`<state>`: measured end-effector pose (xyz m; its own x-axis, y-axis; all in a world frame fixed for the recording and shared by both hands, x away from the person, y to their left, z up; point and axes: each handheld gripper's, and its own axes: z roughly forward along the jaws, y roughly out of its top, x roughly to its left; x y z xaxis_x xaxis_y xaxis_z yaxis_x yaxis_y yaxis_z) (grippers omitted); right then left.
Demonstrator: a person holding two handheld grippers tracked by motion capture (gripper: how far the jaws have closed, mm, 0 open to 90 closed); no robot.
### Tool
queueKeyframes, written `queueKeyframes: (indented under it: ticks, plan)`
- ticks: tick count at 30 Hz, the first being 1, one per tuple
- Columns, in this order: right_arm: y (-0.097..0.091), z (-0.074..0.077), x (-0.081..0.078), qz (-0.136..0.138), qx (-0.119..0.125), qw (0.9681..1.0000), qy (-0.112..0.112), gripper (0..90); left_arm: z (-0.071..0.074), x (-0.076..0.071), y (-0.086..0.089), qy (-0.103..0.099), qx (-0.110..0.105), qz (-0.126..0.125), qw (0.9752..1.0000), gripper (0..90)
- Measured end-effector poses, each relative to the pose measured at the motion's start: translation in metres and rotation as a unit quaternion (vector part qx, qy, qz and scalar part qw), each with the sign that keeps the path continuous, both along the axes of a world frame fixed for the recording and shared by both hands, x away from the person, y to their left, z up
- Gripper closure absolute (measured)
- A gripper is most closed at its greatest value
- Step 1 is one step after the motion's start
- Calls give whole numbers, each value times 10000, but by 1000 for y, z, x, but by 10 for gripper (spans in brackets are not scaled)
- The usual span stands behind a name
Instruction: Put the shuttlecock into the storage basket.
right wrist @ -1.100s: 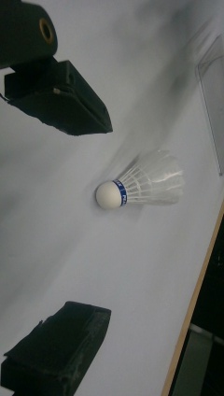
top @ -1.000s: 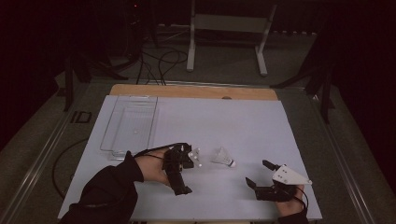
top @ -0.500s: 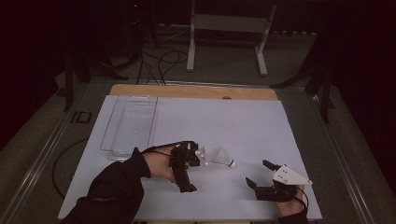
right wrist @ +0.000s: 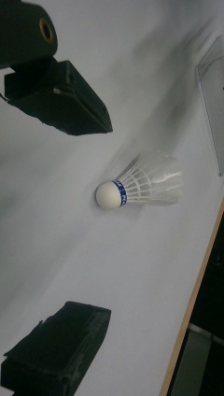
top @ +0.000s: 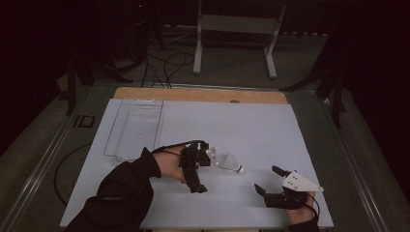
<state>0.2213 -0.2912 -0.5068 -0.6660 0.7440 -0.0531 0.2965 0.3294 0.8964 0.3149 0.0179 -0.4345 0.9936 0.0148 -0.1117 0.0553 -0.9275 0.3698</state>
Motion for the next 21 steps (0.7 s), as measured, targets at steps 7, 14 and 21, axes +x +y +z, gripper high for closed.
queueKeyframes:
  ticks: [7,14,21]
  plan:
    - [0,0,0,3,6,10000,-2,99,-1,6,-6,-33,-109,-27,9999,3]
    - [0,1,-1,-5,-7,10000,-26,98,-2,13,-13,-35,-175,-10,9998,3]
    - [-1,1,-1,-2,-8,10000,-24,98,-6,22,-17,-29,-149,51,9999,3]
